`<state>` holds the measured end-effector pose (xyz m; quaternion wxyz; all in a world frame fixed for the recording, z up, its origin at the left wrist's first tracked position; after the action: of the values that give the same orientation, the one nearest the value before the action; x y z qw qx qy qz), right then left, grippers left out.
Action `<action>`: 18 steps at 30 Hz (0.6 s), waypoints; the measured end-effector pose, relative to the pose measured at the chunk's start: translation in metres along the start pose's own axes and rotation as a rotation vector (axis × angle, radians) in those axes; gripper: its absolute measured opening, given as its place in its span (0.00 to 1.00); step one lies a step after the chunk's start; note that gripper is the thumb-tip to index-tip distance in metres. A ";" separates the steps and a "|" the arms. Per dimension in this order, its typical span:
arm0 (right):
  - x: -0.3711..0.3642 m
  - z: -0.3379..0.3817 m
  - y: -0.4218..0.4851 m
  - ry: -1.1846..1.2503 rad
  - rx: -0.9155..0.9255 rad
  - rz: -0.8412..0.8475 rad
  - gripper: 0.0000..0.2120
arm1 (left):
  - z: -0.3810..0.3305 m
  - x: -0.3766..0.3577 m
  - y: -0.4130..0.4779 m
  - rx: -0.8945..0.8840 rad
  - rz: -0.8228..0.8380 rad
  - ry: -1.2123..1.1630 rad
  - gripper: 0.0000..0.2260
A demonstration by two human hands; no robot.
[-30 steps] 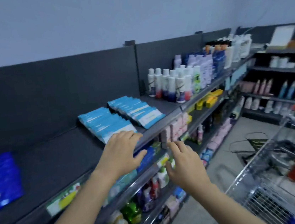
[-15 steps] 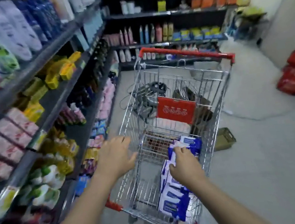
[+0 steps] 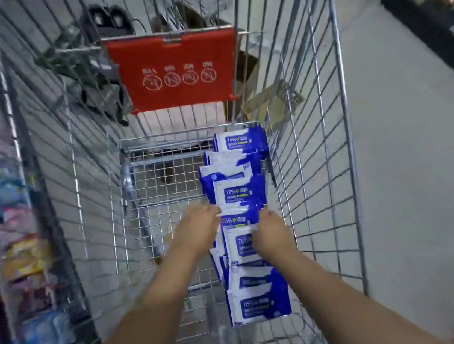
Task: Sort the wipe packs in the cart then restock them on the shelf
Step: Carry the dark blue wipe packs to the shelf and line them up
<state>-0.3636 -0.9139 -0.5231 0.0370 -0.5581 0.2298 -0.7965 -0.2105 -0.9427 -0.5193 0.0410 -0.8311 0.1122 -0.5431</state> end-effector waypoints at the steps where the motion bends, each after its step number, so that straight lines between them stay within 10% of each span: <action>1: -0.008 -0.005 0.005 -0.012 -0.023 0.004 0.17 | 0.000 -0.016 0.007 -0.022 0.032 0.010 0.13; 7: -0.037 -0.025 0.012 0.045 -0.093 -0.003 0.25 | 0.009 -0.051 0.034 -0.053 0.019 0.115 0.19; 13: -0.025 -0.026 0.008 0.064 -0.087 -0.010 0.27 | 0.010 -0.061 0.037 0.044 0.347 -0.047 0.13; 18: -0.001 -0.014 -0.001 -0.130 0.045 0.128 0.15 | 0.016 -0.017 0.036 0.082 0.307 0.023 0.18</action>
<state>-0.3757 -0.9088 -0.5271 0.1150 -0.5918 0.2443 -0.7595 -0.2075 -0.9746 -0.5480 0.1561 -0.7956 0.2160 -0.5440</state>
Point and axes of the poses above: each hand's wrist, its own y-axis towards the middle knuckle, its own x-axis out of the back of the hand, z = x × y, the point moved 6 cm from there along y, towards the middle knuckle, and after that the axes turned 15 degrees about -z, right-handed, at the moved point
